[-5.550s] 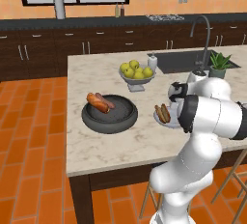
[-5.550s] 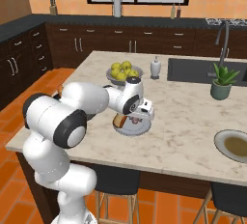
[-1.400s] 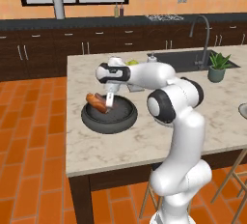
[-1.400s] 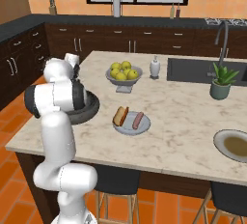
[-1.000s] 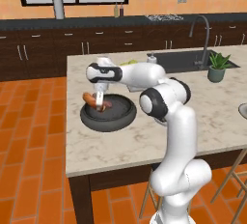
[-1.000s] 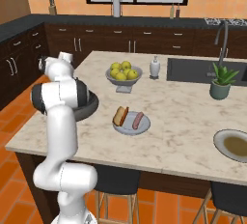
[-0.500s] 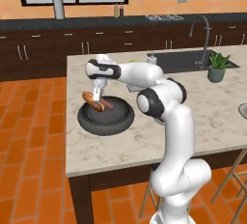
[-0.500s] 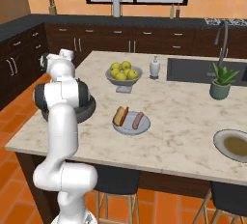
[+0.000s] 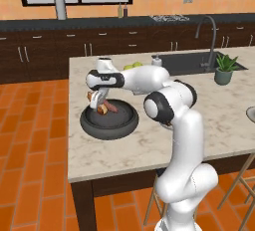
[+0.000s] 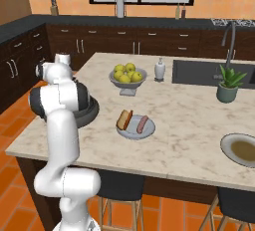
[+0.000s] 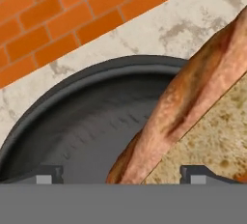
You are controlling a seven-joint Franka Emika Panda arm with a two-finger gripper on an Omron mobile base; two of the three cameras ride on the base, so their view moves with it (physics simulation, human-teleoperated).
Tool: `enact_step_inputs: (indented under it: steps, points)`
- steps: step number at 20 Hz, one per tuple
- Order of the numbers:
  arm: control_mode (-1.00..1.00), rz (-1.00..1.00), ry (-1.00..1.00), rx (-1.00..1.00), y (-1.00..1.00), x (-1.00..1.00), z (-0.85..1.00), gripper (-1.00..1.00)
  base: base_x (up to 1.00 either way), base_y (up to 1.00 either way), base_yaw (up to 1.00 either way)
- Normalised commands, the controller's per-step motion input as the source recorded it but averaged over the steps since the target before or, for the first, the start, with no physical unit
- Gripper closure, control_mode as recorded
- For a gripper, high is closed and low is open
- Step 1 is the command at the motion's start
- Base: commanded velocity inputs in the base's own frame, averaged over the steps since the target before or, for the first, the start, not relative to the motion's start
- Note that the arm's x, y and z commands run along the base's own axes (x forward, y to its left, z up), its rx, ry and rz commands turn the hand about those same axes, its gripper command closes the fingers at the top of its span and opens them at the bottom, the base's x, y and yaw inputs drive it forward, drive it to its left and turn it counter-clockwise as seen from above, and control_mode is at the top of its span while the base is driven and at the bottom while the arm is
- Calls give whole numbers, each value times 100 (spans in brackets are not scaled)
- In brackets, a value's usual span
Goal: Place one bun and one sausage from the bowl on each plate.
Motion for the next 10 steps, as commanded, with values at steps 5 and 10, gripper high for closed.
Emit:
enact_step_inputs:
  steps: [5, 10]
  points:
    - [-100, -19, -21, 0, 0, -14, -22, -100, 0, 0, 0]
    - [-100, -15, -13, 0, -10, 1, -1, -100, 0, 0, 0]
